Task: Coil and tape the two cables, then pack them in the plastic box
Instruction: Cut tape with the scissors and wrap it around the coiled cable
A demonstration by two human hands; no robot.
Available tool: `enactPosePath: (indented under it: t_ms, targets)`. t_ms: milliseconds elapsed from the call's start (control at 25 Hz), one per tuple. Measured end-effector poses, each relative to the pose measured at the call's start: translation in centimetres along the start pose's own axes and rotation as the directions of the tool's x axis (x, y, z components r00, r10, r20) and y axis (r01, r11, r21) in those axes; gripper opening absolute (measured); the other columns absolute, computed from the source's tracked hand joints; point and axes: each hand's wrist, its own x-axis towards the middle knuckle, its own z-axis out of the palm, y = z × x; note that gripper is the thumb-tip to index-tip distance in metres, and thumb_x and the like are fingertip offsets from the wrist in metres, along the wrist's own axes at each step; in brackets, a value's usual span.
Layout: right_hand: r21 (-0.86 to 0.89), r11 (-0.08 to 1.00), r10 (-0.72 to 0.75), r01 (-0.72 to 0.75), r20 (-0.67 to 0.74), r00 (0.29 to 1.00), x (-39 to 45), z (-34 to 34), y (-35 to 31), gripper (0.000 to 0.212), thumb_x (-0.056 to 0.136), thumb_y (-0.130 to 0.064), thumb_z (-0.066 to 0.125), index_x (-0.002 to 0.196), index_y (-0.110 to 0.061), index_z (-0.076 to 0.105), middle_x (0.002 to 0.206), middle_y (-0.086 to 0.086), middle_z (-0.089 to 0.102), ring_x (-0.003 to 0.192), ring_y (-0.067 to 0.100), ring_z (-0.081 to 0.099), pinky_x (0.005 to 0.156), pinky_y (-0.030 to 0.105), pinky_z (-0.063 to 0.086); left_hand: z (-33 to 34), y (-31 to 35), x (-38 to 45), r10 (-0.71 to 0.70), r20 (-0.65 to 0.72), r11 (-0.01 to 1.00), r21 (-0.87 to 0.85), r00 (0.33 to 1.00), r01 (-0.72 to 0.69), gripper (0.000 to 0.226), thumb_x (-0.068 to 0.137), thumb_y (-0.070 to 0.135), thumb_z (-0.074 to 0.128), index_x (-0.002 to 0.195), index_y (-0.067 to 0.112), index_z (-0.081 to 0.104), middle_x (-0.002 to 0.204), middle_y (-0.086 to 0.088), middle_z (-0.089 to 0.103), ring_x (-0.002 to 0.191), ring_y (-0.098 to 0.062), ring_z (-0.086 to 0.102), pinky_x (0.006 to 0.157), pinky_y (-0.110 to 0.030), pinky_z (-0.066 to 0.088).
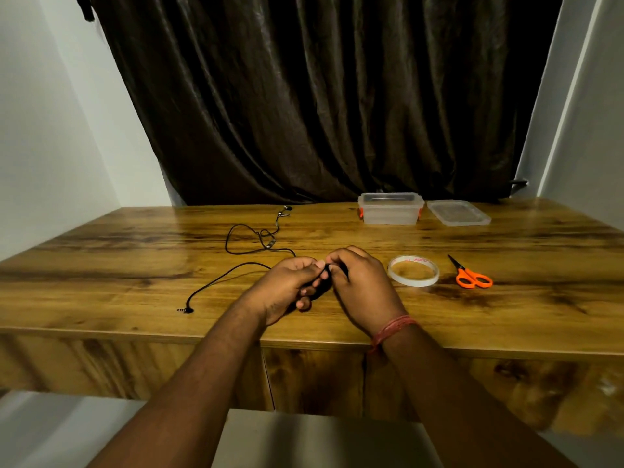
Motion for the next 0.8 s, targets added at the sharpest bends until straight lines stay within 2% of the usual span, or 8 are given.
enactPosePath:
  t_ms: [120,280,400,600,800]
  targets:
    - [-0.060,0.998,-0.026,0.025,-0.029,0.999,-0.03,-0.04,-0.05,0.016,0.096,-0.023,0.055,0.099,-0.020,0.070,0.099,-0.004,0.064,0.092,0.012,0.056,0.081,0.029,0.047,0.19,0.05,-0.02,0.013,-0.031,1.000,0.012,0.999,-0.012,0.022,0.102,0.017,0.047,0.084,0.008,0.057,0.065,0.001,0.042,0.044,-0.003,0.029,0.035,-0.014,0.025]
    - [-0.279,0.960,-0.072,0.037,-0.116,0.991,-0.07,-0.10,-0.10,0.011,0.091,-0.025,0.059,0.092,-0.022,0.069,0.093,-0.006,0.063,0.094,0.018,0.053,0.080,0.033,0.045,0.75,-0.07,0.01,0.012,-0.089,0.998,0.069,0.996,-0.006,0.022,0.102,0.017,0.046,0.083,0.009,0.056,0.063,0.001,0.044,0.041,-0.001,0.032,0.034,-0.014,0.022]
    - [-0.392,0.916,-0.141,0.080,-0.129,0.982,-0.35,0.05,-0.44,0.010,0.090,-0.029,0.060,0.089,-0.022,0.067,0.091,-0.005,0.061,0.093,0.019,0.051,0.078,0.034,0.046,0.72,-0.06,0.09,0.005,-0.114,0.999,0.041,0.993,0.000,0.021,0.101,0.016,0.048,0.083,0.010,0.057,0.063,0.001,0.046,0.045,-0.003,0.033,0.035,-0.015,0.023]
    - [-0.404,0.902,-0.212,0.151,-0.111,0.971,-0.53,0.43,-0.72,0.005,0.088,-0.023,0.064,0.087,-0.018,0.065,0.091,-0.002,0.059,0.091,0.019,0.052,0.072,0.028,0.042,0.42,0.17,0.01,0.017,-0.084,0.998,-0.064,0.996,-0.022,0.019,0.101,0.013,0.047,0.085,0.008,0.054,0.064,0.000,0.045,0.044,-0.003,0.032,0.036,-0.014,0.023]
    - [-0.404,0.894,-0.240,0.192,-0.071,0.968,-0.42,0.67,-0.47,0.005,0.088,-0.020,0.063,0.085,-0.017,0.063,0.089,-0.001,0.055,0.091,0.018,0.051,0.070,0.029,0.041,-0.03,-0.04,0.10,0.027,-0.054,0.992,-0.120,0.998,-0.033,0.021,0.101,0.012,0.046,0.083,0.005,0.054,0.066,-0.003,0.045,0.044,-0.002,0.032,0.037,-0.014,0.024]
